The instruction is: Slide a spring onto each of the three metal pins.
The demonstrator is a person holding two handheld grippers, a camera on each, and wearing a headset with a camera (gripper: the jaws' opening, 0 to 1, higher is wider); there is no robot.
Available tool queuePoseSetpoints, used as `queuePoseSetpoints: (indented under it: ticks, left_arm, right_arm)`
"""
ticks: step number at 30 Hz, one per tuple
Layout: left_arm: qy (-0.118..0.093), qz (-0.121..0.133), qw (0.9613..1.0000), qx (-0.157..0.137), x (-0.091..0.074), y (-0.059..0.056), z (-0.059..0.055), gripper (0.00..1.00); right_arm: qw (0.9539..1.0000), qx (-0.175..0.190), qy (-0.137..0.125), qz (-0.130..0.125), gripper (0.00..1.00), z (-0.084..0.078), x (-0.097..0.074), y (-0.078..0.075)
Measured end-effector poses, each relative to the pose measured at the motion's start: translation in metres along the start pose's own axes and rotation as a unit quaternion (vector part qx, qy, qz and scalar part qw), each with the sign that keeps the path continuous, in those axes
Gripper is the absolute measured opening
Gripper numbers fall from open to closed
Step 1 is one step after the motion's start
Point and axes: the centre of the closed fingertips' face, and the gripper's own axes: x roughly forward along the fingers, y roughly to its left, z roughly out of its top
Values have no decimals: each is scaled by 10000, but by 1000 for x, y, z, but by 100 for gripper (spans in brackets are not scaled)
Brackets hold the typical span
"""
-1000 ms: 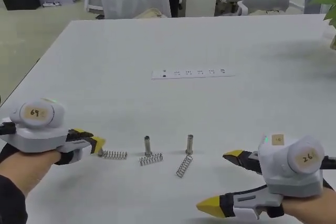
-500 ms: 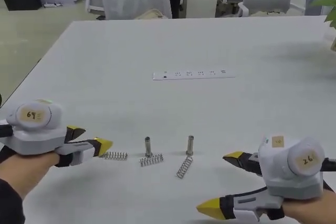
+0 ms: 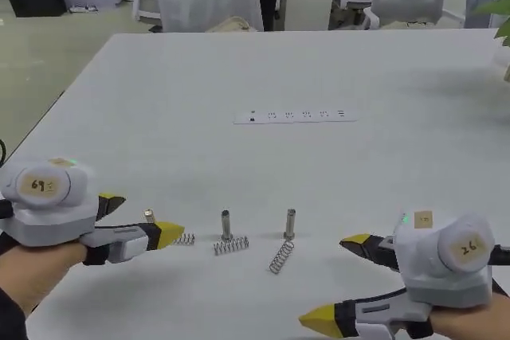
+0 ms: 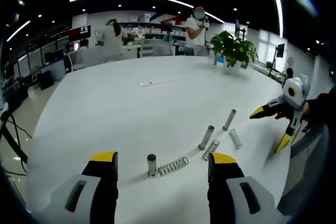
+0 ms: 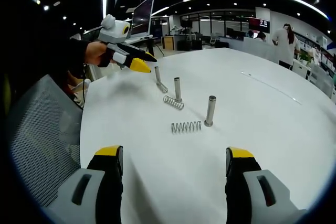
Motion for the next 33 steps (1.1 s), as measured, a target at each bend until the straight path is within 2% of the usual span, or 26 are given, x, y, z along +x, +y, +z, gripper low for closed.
queuePoseSetpoints:
  ticks: [18,33]
  left_arm:
    - [-184,-99,9998,-35,-17,-12,-3,69]
    - [-242,-83,9994,-211,-29,-17,-18,68]
  right_arm:
    - [10000,-2,-34,-30,79,3,-1,-1]
    - [10000,-26,-23,-22,79,4,0,-1]
